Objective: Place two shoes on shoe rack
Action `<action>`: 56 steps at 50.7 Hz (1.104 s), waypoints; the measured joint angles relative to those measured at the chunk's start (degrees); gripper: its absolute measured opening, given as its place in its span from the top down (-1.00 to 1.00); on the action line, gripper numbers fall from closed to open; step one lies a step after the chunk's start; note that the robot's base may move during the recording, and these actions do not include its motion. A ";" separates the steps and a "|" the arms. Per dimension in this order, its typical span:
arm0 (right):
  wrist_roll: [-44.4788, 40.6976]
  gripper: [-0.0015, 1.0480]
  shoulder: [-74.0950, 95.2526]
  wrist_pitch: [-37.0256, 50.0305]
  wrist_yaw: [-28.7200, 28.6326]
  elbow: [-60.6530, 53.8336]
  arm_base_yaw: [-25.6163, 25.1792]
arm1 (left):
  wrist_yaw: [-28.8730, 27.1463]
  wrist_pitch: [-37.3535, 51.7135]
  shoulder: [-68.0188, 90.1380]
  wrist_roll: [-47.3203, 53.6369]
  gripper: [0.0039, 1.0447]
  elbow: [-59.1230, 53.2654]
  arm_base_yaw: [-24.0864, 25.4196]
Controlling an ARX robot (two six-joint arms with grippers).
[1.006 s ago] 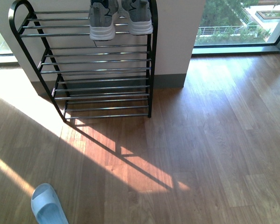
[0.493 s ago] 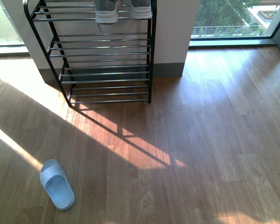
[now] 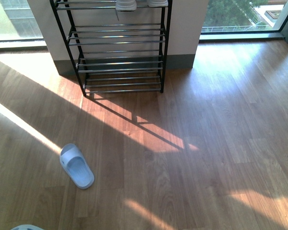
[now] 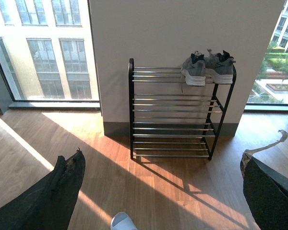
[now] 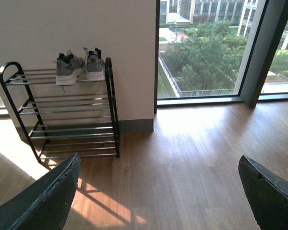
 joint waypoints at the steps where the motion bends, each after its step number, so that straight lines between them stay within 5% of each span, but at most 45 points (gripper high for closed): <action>1: 0.00 -0.82 0.00 0.00 0.00 0.00 0.00 | 0.00 0.00 0.00 0.00 -0.83 0.00 0.00; 56: -0.02 -0.82 -0.11 0.00 -0.11 0.00 0.00 | -0.09 0.00 0.00 0.00 -0.83 0.00 0.00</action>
